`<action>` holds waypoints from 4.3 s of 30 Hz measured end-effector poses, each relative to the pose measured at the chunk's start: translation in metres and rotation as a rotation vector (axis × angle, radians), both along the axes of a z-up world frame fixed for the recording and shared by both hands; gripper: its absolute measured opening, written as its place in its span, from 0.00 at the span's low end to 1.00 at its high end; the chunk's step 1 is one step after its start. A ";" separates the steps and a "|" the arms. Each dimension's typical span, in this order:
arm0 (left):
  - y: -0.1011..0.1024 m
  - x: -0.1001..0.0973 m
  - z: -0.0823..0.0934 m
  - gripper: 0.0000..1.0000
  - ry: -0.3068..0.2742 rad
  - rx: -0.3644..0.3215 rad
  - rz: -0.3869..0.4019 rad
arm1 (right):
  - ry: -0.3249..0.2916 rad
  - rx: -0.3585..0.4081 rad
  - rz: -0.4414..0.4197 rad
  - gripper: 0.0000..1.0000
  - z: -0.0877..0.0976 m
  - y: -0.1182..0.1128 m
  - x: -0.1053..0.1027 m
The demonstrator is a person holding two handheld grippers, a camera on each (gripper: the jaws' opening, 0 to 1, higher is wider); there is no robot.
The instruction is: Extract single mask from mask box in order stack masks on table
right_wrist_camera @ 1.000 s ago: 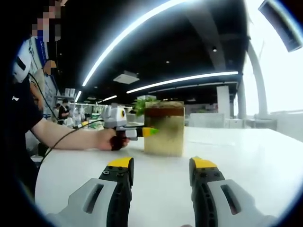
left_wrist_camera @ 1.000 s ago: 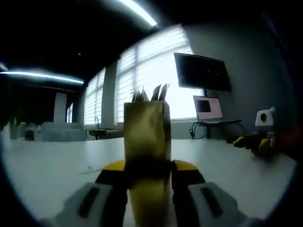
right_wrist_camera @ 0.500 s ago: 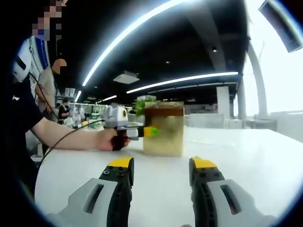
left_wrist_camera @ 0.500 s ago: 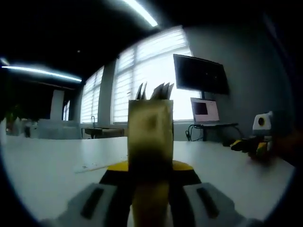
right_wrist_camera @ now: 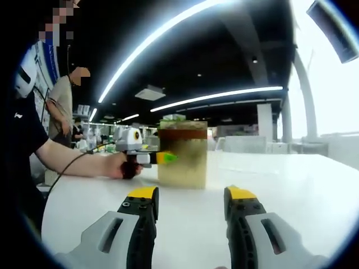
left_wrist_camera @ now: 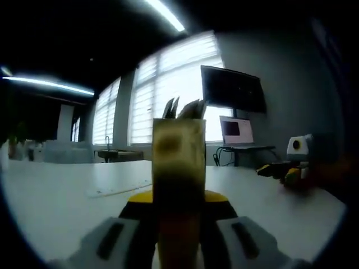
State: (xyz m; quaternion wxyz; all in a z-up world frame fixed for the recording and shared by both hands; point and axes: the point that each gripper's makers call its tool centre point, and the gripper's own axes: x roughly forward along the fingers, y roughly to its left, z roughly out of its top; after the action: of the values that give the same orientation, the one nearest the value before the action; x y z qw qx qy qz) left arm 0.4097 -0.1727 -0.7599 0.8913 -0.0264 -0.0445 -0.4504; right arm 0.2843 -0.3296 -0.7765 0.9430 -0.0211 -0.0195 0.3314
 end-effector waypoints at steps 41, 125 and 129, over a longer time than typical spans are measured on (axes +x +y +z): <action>0.014 -0.136 0.001 0.33 -0.078 0.037 -0.014 | 0.006 -0.001 -0.006 0.43 -0.002 -0.003 0.002; 0.011 -0.115 -0.003 0.32 -0.064 0.038 -0.019 | 0.012 0.039 -0.029 0.44 0.014 -0.006 -0.031; 0.011 -0.115 -0.003 0.32 -0.061 0.034 -0.017 | 0.008 0.051 -0.031 0.45 0.030 -0.002 -0.039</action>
State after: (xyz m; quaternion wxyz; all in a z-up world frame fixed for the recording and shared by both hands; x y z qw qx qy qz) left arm 0.2948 -0.1614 -0.7633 0.8859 0.0021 -0.0638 -0.4594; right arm 0.2456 -0.3311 -0.7468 0.9483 0.0038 -0.0239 0.3164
